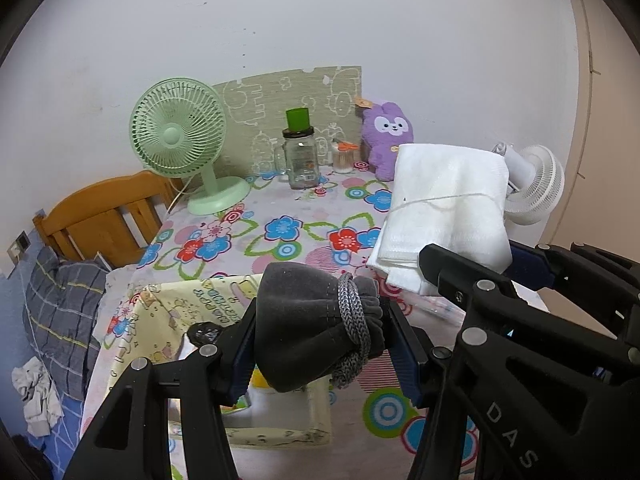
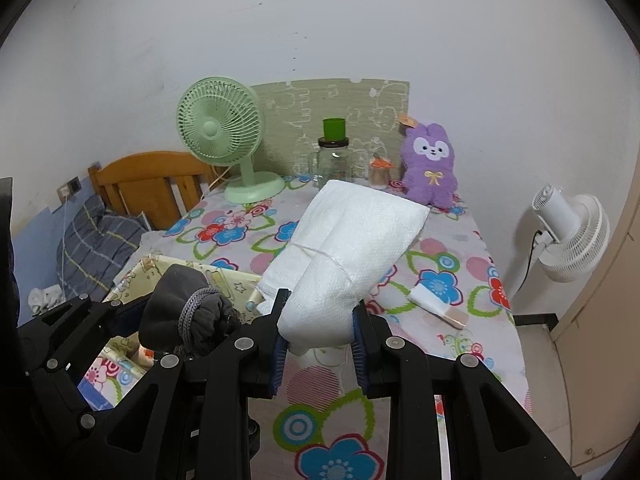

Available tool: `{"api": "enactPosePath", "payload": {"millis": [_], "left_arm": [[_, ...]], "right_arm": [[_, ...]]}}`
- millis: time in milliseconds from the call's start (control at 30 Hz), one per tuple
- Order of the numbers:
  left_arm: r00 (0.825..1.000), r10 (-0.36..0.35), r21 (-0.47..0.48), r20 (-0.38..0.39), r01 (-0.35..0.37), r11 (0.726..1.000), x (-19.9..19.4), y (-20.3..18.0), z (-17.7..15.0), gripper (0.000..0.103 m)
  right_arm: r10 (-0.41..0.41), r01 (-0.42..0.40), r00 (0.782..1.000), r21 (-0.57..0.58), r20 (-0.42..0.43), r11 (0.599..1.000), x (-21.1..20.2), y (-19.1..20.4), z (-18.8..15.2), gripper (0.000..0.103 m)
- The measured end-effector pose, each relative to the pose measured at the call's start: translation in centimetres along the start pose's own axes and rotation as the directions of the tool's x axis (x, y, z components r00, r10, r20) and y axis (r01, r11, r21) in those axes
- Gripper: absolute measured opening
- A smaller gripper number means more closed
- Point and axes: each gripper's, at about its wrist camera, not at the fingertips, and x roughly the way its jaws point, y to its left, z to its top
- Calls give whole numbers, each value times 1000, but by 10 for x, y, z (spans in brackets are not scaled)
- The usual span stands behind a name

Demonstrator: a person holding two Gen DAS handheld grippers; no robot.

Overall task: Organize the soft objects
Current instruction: 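Carry the grey pouch with the left tool while the right tool carries the white cloth toward the box, then lower the pouch and cloth into the box and open both tools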

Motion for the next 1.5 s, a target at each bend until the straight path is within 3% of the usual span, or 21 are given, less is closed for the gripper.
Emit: {"api": "enactPosePath", "payload": {"millis": [833, 1500], "left_arm": [[998, 58, -26, -12, -59, 998, 10, 61, -18, 60], [990, 102, -65, -93, -108, 992, 42, 106, -37, 60]], "right_arm": [[47, -50, 998, -74, -52, 996, 32, 62, 1, 30], [116, -137, 984, -164, -133, 977, 72, 111, -5, 30]]}}
